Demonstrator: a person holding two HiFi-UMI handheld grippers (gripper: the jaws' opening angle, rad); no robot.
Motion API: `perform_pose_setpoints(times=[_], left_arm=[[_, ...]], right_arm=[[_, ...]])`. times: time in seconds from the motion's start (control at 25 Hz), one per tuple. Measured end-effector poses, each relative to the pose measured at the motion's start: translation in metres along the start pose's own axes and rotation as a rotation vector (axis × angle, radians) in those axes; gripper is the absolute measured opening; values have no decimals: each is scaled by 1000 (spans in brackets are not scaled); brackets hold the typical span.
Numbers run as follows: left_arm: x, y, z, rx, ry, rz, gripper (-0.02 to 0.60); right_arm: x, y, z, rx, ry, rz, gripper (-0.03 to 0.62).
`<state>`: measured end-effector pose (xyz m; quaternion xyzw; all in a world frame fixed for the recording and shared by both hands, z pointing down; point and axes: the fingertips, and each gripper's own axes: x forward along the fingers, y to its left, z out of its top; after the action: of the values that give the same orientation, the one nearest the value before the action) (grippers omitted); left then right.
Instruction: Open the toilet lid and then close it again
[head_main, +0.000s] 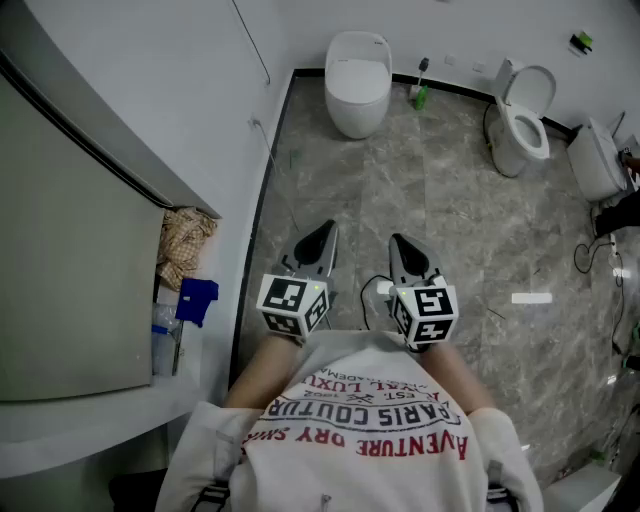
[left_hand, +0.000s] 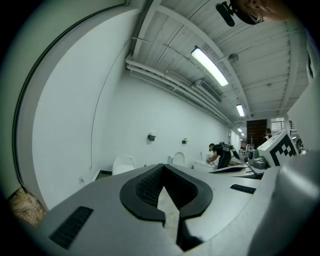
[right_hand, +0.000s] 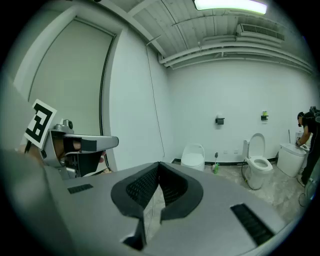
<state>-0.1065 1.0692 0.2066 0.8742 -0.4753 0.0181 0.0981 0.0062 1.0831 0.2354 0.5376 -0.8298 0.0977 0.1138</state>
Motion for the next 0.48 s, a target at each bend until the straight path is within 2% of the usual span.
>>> perform_pose_setpoints(times=[0.48], left_arm=[[-13, 7, -3, 11, -1, 3, 8]], right_arm=[[-3, 7, -1, 24, -19, -29, 15]])
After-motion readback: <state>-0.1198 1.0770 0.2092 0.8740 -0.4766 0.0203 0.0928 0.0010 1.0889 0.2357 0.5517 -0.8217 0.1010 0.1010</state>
